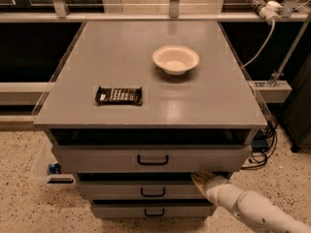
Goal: Open middle drawer
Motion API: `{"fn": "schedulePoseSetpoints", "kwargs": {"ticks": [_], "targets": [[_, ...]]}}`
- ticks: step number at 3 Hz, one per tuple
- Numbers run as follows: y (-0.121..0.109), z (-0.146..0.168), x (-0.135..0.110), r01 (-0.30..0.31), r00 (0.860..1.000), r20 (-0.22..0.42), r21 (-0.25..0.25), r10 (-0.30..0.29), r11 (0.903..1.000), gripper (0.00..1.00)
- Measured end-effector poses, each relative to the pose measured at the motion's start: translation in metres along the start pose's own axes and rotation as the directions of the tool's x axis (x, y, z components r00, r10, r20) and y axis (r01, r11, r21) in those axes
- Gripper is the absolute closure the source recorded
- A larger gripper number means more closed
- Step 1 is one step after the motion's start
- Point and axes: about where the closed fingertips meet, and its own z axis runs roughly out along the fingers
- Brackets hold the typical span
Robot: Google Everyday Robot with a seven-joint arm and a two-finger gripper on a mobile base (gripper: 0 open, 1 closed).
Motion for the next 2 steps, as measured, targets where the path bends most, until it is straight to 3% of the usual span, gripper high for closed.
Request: {"fn": "schedulePoseSetpoints", "kwargs": {"ticks": [2], "targets": [[-0.006, 0.013, -0.02, 0.018, 0.999, 0.042, 0.031, -0.02, 0.9994, 1.0]]}}
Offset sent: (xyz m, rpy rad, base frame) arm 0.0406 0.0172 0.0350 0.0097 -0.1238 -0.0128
